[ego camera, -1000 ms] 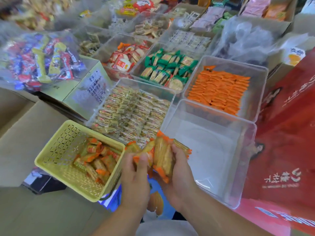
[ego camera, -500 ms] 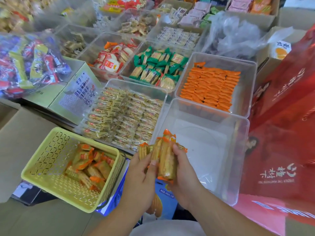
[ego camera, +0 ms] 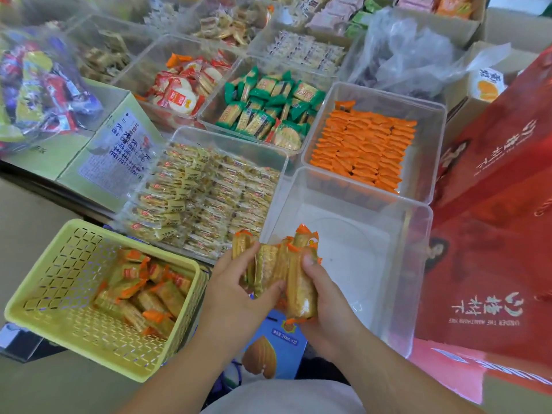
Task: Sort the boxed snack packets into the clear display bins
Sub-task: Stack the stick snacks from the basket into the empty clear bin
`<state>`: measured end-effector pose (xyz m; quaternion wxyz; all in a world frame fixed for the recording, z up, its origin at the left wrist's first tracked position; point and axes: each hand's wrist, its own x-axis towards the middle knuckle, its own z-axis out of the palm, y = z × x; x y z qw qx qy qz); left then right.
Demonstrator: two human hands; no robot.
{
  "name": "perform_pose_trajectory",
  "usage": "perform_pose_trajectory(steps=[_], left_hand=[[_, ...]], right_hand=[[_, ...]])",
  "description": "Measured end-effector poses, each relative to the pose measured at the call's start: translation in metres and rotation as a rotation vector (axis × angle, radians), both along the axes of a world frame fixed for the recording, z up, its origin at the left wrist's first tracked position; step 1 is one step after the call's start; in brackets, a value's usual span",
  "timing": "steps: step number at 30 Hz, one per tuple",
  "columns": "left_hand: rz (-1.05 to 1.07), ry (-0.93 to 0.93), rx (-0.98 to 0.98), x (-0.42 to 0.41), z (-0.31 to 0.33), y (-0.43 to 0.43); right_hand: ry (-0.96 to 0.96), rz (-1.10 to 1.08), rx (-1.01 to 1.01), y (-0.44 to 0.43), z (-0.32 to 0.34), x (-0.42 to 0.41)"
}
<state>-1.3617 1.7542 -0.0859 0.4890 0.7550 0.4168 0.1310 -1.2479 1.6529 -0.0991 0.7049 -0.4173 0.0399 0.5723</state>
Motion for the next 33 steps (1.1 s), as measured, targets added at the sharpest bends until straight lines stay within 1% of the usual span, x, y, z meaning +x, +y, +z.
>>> perform_pose_trajectory(steps=[2, 3, 6, 7, 10, 13, 16, 18, 20, 22, 23, 24, 27, 29, 31, 32, 33], left_hand=[[-0.001, -0.021, -0.040, 0.000, 0.002, 0.003], [0.017, -0.046, -0.104, 0.001, 0.003, 0.004], [0.212, -0.242, -0.399, 0.005, 0.000, 0.004], [0.268, -0.270, -0.440, 0.008, -0.002, 0.004], [0.308, -0.244, -0.500, 0.011, -0.008, 0.006], [0.220, -0.199, -0.614, 0.010, -0.010, 0.012], [0.189, -0.164, -0.611, 0.010, -0.014, 0.016], [0.219, -0.165, -0.579, 0.011, -0.016, 0.019], [0.265, -0.176, -0.564, 0.013, -0.018, 0.021], [0.275, -0.192, -0.564, 0.011, -0.021, 0.025], [0.277, -0.194, -0.564, 0.010, -0.024, 0.026], [0.280, -0.197, -0.565, 0.009, -0.025, 0.027], [0.270, -0.194, -0.548, 0.007, -0.030, 0.029], [0.275, -0.189, -0.523, 0.008, -0.032, 0.029], [0.276, -0.165, -0.505, 0.007, -0.036, 0.030], [0.266, -0.142, -0.505, 0.007, -0.037, 0.031], [0.256, -0.116, -0.502, 0.007, -0.037, 0.031]], right_hand=[[0.014, 0.005, 0.018, 0.000, -0.002, 0.003], [0.009, 0.012, 0.028, 0.001, -0.001, 0.004], [0.021, 0.039, 0.052, 0.004, 0.003, 0.008], [0.026, 0.051, 0.051, 0.005, 0.004, 0.009], [0.019, 0.077, 0.024, 0.006, 0.005, 0.012], [0.057, 0.093, 0.001, 0.004, 0.003, 0.017], [0.070, 0.109, -0.029, 0.000, -0.002, 0.023], [0.081, 0.059, -0.059, 0.000, -0.009, 0.032], [0.033, -0.009, -0.114, 0.003, -0.017, 0.048], [-0.041, -0.071, -0.211, 0.008, -0.027, 0.072], [-0.120, -0.082, -0.302, 0.012, -0.034, 0.084], [-0.242, -0.064, -0.422, 0.016, -0.042, 0.096], [-0.733, 0.086, -0.784, 0.031, -0.071, 0.127], [-1.082, 0.257, -0.960, 0.042, -0.089, 0.138], [-1.410, 0.446, -1.043, 0.052, -0.109, 0.140], [-1.534, 0.527, -1.049, 0.057, -0.117, 0.139], [-1.614, 0.603, -1.045, 0.061, -0.124, 0.137]])
